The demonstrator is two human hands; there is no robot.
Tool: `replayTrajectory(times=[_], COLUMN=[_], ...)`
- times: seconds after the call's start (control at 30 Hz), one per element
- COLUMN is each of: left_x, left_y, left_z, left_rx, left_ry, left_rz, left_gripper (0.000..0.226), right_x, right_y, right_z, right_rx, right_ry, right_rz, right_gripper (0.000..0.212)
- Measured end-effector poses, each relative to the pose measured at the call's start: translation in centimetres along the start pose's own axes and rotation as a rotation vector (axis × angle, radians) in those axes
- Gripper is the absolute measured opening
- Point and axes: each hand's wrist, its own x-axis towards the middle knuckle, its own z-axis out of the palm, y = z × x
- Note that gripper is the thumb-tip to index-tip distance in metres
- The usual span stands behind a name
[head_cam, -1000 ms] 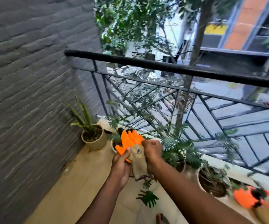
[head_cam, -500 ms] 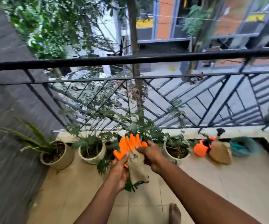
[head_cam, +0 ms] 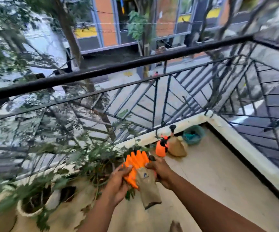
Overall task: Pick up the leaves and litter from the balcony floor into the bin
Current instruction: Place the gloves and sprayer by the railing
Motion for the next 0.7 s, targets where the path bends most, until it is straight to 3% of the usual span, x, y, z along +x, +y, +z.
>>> replayTrajectory(times=[0.13,0.27,0.53,0.63,0.7], left_x=[5.4,9.9,15.1,17.6,19.2], left_y=[-2.8,-6.1,-8.6,-9.3,-9.6], left_z=[7.5,14.9,27.4,30.9,33.3], left_rx=[0.122,0.197,0.327,0.323,0.404], left_ry=[0.081,0.103,-0.046,-0.065,-0.117], left_rz=[-0.005,-0.022,-0.065,-0.103,-0.152], left_gripper=[0.061,0.047,0.040,0.042,0.058], right_x=[1.0,1.8,1.8,2.7,3.5], right_y=[-1.7,-4.0,-7.3,-8.4,-9.3], right_z=[-8.8,-17.3,-28.8,-32.3,-34.8], right_rx=[0.089,0.105,0.165,0.150,0.135], right_ry=[0.054,0.099,0.293,0.380,0.425], right_rz=[0.054,0.046,-0.097,-0.097,-0.086], right_gripper=[0.046,0.061,0.006,0.022,0.028])
